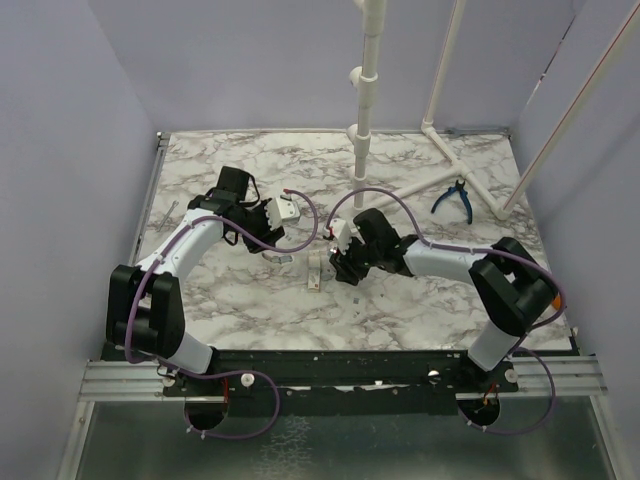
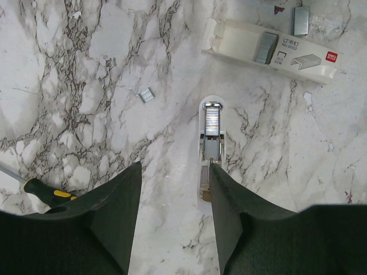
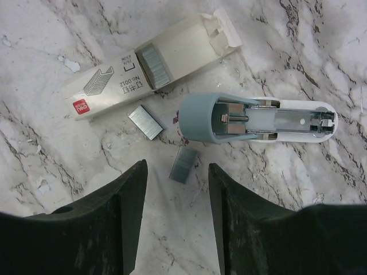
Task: Load the staples into the stapler
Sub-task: Pick up the staple from the center of the board.
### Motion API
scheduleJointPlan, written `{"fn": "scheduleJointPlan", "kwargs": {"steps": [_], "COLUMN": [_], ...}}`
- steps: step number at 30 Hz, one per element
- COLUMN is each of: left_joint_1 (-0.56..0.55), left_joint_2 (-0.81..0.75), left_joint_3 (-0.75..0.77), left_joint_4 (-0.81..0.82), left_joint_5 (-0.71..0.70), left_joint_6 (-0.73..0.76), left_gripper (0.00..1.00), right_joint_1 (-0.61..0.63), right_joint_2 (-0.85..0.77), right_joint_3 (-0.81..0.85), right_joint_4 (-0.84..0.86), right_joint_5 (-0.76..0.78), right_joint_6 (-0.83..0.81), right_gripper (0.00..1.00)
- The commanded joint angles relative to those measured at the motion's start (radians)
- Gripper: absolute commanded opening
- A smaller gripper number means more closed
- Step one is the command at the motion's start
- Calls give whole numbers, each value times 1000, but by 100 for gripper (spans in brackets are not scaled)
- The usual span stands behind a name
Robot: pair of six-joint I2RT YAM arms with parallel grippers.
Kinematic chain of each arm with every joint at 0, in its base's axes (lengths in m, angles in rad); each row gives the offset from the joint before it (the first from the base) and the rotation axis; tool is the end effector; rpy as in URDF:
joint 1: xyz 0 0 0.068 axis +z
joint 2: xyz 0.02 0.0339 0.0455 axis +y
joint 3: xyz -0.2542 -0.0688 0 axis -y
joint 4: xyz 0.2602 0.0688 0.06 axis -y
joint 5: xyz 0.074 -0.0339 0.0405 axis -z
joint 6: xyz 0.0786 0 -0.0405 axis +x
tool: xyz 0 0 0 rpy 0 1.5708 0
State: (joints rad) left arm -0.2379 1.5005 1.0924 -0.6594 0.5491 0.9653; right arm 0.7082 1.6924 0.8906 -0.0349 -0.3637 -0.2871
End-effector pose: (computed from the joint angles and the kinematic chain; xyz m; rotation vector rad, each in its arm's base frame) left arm 0.3138 -0.1183 0.1953 1.5350 1.9221 -0.4214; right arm 0.2656 0.2643 0.1111 -1.3082 2.0489 0.6309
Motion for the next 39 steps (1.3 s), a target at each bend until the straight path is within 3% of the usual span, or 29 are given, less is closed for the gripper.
{"fn": "scheduleJointPlan", "kwargs": {"steps": [1,9,16,19,23,28,33,39], "left_joint_1": [-3,-3,-2,-4,-3,-6,-5,-42], "left_joint_2": [-13,-23,-14,7,73,135,127,115], "left_joint_3": [28,29,49,70,118,133,60,21], "left_joint_4": [0,0,0,-1,1,18,194,291], "left_joint_5": [33,41,60,71,82,136,191,212], "left_joint_6": [7,13,7,-10,-85,-149,-343,-513], "left_gripper": [52,52,52,51,42,38,37,33], "right_joint_1": [14,19,20,20,20,-1,-80,-190], "right_joint_2": [33,57,52,33,3,-55,-89,-165], "right_joint_3": [4,12,22,17,6,-13,-23,-26], "right_joint_4": [13,-6,-36,-48,-56,-53,-76,-149], "right_joint_5": [83,98,110,114,81,8,-118,-193], "right_joint_6": [14,9,0,-19,-76,-131,-138,-182], "right_gripper": [50,43,27,25,24,21,20,20]}}
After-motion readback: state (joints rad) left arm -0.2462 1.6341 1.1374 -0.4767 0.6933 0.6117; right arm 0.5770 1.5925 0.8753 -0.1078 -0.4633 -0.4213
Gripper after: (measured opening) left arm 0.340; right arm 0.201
